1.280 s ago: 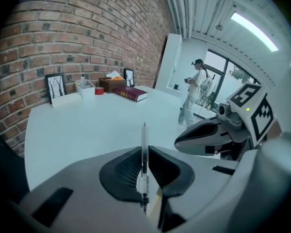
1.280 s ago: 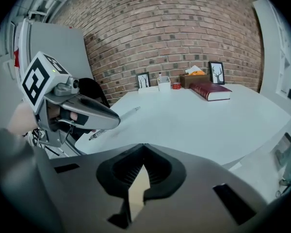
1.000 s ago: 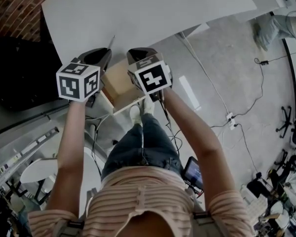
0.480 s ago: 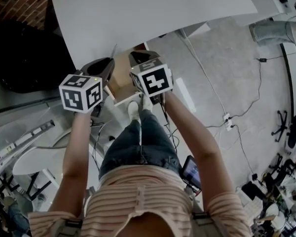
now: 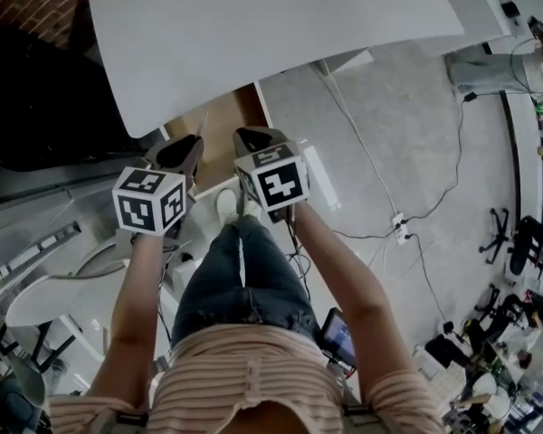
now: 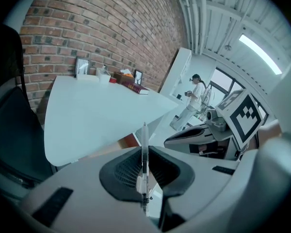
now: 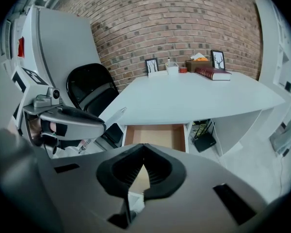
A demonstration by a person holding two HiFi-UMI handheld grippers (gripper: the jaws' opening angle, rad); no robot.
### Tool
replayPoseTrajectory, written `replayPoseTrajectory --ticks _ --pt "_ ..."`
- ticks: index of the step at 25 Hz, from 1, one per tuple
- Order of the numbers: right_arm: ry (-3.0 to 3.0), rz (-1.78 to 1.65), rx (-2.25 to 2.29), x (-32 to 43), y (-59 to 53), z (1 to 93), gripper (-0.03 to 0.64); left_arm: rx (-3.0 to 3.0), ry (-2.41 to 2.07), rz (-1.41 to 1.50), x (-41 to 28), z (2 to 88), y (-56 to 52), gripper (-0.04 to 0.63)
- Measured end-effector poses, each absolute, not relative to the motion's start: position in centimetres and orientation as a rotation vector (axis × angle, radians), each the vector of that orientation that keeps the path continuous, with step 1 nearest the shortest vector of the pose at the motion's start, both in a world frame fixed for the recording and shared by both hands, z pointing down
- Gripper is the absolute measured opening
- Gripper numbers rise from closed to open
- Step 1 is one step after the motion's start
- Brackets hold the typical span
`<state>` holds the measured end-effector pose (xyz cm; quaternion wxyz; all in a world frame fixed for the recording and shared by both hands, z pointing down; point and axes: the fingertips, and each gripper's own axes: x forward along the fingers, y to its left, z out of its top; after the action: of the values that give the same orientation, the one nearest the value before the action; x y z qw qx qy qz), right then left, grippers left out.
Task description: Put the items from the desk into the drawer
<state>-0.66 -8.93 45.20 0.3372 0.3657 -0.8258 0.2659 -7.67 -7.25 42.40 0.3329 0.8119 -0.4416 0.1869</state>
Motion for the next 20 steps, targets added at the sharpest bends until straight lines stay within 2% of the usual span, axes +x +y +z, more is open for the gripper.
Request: replayPoseTrajectory --ticks 20 --pt "-2.019 0.901 0.916 0.4 -6.1 58.5 0.017 1.891 -1.121 0.587 -6.5 57.5 -5.8 0.048"
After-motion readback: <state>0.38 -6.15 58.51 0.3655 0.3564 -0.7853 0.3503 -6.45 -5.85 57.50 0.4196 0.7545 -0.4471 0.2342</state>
